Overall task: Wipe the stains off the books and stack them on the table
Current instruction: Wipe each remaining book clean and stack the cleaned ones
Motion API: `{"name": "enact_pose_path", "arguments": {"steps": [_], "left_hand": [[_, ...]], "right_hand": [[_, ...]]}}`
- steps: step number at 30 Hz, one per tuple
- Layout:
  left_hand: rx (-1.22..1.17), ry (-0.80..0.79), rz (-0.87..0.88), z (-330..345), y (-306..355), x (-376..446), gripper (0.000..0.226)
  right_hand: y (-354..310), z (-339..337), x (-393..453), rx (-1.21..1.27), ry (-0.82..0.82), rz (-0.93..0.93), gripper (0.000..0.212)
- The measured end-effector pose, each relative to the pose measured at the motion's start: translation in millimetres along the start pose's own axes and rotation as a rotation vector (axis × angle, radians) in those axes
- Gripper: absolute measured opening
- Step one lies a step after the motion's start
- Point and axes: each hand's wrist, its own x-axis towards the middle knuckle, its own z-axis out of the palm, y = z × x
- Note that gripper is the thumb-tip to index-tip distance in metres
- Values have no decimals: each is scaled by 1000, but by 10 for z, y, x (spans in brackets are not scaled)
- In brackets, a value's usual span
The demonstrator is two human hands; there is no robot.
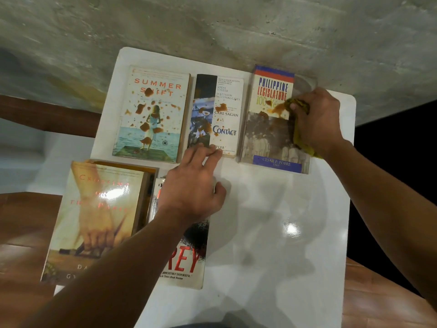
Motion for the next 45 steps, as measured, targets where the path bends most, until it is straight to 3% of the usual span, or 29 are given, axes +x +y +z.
{"name": "enact_pose_path", "arguments": {"steps": [13,17,20,27,31,35,39,43,45], "left_hand": [[10,-23,-34,2,7,12,71],[7,-18,-29,11,43,16,71],[2,-24,-38,4,20,2,70],[9,-36,-21,-2,22,14,70],[16,-38,-21,5,21,2,70],[11,-37,-15,0,15,21,69],[10,-39,-16,1,8,-3,68],[10,-31,-10,-4,4,20,69],[10,-33,-14,-6,11,18,70]], "right_hand": [[-61,65,-458,-31,-101,-19,20],[31,-76,-249,156,75,202,26],[49,-77,-4,141,161,231,27],[-63,35,-28,66,-35,8,30],[-72,-4,124,123,38,79,31],[-99,12,104,68,-62,-89,32],[-97,48,217,102,-8,-34,29],[-111,47,172,77,-129,-234,31],[-105,42,254,106,-73,-163,30]]}}
